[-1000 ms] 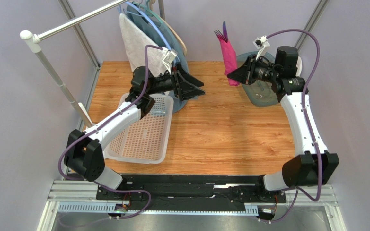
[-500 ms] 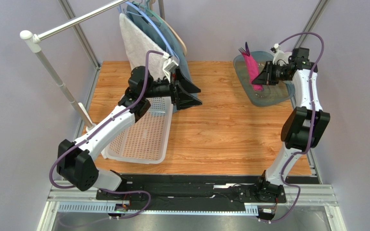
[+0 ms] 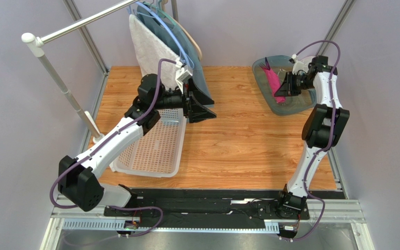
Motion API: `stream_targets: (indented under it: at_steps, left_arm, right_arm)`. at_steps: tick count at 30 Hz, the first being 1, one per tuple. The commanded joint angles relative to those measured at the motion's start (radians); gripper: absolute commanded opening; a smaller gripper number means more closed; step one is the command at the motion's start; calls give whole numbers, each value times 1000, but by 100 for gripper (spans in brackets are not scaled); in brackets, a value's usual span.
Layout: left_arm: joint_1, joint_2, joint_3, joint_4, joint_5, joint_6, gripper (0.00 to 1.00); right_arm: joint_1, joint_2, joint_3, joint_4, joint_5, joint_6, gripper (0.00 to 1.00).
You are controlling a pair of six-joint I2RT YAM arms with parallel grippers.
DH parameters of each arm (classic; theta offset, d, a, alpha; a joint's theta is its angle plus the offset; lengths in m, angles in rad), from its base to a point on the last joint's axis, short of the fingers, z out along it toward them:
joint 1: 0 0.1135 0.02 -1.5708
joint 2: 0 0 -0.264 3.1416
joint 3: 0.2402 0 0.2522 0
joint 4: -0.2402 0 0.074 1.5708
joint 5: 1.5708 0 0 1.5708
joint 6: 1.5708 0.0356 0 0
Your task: Place the utensils on the paper napkin and roll it up
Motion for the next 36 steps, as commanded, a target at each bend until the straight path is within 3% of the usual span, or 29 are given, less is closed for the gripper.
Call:
stream_targets:
  at_steps: [1, 15, 26, 35, 36]
  left_arm:
    - [-1, -34, 5, -34, -11, 54, 88]
    - [1, -2, 28, -95, -23, 63, 88]
    - [1, 28, 49, -98, -25, 62, 88]
    - [8, 41, 65, -108, -19, 62, 88]
    - [8, 41, 65, -111, -19, 63, 88]
  right_arm:
    - [-19, 54, 97, 24, -16, -6, 0]
    - [-25, 269, 200, 36, -64, 23, 0]
    - [-12, 266, 56, 43, -143, 108, 0]
    - [-13, 325, 113, 28, -24, 152, 0]
    - [-13, 330, 116, 24, -15, 154, 4]
